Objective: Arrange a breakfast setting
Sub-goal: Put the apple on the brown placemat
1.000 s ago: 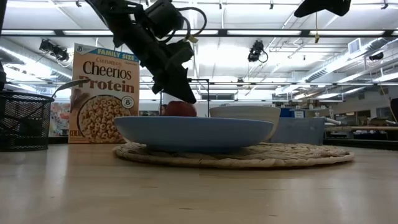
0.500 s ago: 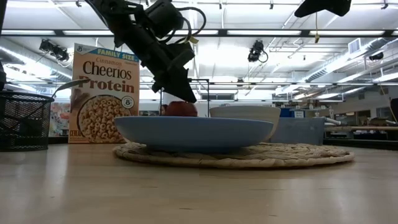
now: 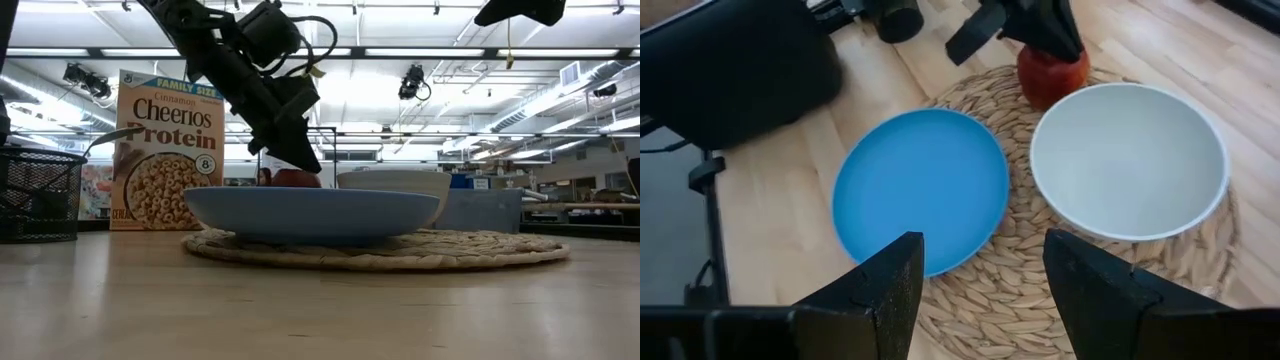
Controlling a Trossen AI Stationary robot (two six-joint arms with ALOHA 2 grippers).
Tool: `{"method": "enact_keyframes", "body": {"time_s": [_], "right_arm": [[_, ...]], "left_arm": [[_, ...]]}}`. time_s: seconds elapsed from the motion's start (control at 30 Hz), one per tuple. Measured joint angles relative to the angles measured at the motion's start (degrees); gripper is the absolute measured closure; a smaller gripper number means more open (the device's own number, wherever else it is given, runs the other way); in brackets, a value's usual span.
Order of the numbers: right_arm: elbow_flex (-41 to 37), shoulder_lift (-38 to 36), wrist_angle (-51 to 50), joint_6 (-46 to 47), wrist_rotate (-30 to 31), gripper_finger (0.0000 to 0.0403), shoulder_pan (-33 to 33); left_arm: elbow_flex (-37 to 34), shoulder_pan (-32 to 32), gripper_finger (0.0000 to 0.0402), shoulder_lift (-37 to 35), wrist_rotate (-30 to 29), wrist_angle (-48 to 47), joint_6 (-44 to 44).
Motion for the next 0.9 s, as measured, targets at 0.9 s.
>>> {"method": "enact_keyframes", "body": {"time_s": [0.9], "right_arm": [[0.02, 0.0, 0.56, -0.07, -2.07, 0.0189, 0.0]], "left_arm": [[0.03, 0.09, 0.0239, -2.54, 0.04, -4.02, 1.73]]}}
